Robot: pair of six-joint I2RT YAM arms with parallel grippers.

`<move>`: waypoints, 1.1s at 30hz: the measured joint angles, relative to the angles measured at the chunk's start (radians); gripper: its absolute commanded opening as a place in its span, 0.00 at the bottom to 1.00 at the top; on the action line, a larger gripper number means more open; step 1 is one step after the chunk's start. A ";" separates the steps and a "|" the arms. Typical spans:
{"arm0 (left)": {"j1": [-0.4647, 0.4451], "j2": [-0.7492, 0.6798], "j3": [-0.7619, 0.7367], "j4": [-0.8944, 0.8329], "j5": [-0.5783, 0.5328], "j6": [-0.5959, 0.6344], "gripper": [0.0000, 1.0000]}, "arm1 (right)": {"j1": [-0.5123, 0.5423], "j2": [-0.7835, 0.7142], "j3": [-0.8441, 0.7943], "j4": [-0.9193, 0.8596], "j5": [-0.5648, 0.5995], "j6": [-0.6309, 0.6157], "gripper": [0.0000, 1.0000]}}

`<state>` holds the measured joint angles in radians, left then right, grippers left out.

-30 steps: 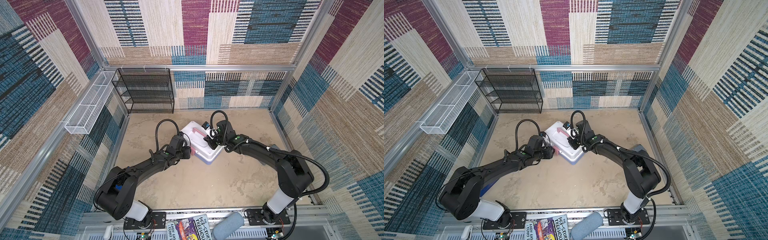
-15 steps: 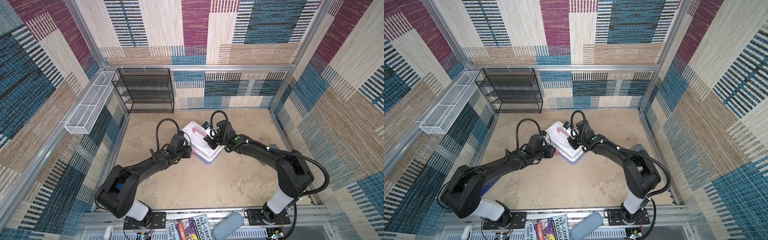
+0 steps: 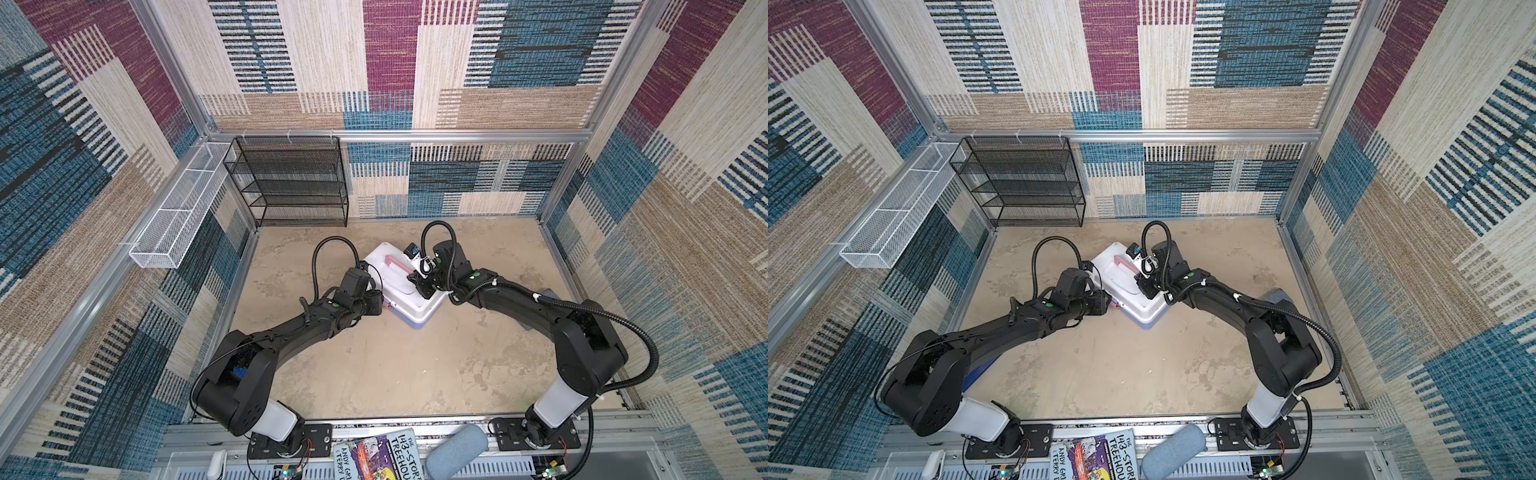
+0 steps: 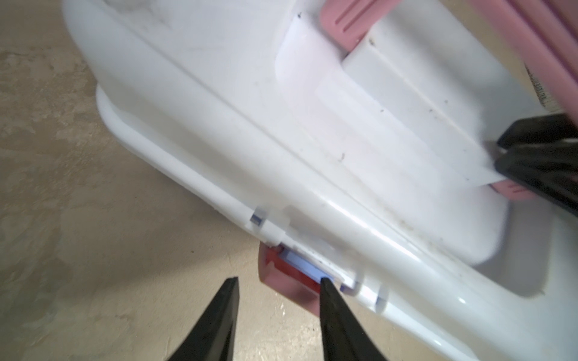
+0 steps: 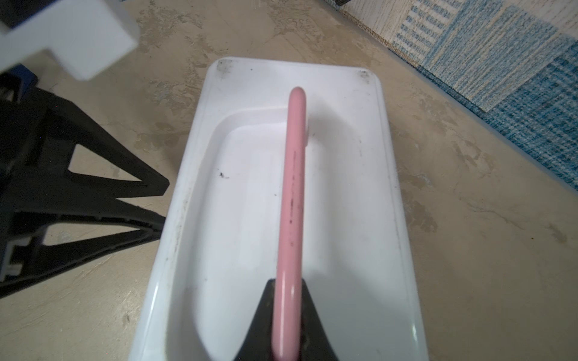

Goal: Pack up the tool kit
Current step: 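Press the pink latch flat against the lid with the left gripper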

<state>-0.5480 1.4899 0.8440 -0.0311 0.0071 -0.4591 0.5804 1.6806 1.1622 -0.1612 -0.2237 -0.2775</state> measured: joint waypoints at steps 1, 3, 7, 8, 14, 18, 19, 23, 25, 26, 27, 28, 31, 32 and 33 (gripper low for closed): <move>0.000 -0.008 -0.004 0.000 0.000 0.000 0.46 | 0.000 0.000 0.000 0.000 0.000 0.000 0.13; 0.000 -0.024 -0.013 0.000 0.000 0.000 0.46 | 0.000 0.000 0.000 0.000 0.000 0.000 0.13; 0.000 -0.059 -0.038 -0.001 -0.006 0.001 0.46 | 0.000 0.000 0.000 0.000 0.000 0.000 0.13; 0.000 -0.068 -0.045 -0.002 -0.009 0.003 0.47 | 0.000 0.000 0.000 0.000 0.000 0.000 0.13; 0.000 -0.118 -0.114 -0.003 -0.027 0.010 0.42 | 0.000 0.000 0.000 0.000 0.000 0.001 0.13; 0.000 -0.111 -0.128 -0.006 -0.026 0.018 0.38 | 0.000 0.000 0.000 0.000 0.000 0.003 0.13; 0.000 -0.100 -0.128 -0.006 -0.026 0.018 0.38 | 0.000 0.000 0.000 0.000 0.000 0.003 0.13; 0.000 -0.044 -0.127 -0.010 0.000 0.017 0.38 | 0.000 0.002 0.005 -0.004 0.000 0.003 0.13; 0.000 -0.019 -0.126 -0.006 0.004 0.016 0.38 | 0.000 0.002 0.008 -0.008 0.000 0.003 0.13; 0.000 -0.008 -0.124 -0.003 0.010 0.015 0.39 | 0.000 0.002 0.008 -0.009 0.000 0.003 0.13; 0.000 0.005 -0.119 -0.002 0.024 0.014 0.39 | 0.000 0.002 0.008 -0.009 0.000 0.003 0.13; 0.000 0.013 -0.116 0.000 0.026 0.014 0.39 | 0.000 0.002 0.008 -0.009 0.000 0.003 0.13; -0.002 0.035 -0.113 0.019 0.026 0.014 0.39 | 0.000 0.002 0.007 -0.009 0.000 0.003 0.13; -0.002 0.041 -0.113 0.026 0.026 0.013 0.40 | 0.000 0.002 0.007 -0.009 0.000 0.003 0.13; -0.002 0.048 -0.113 0.036 0.026 0.013 0.40 | 0.000 0.002 0.007 -0.009 0.000 0.003 0.13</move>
<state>-0.5499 1.5379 0.7307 0.0048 0.0326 -0.4458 0.5804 1.6829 1.1694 -0.1703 -0.2237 -0.2741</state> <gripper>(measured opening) 0.395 0.136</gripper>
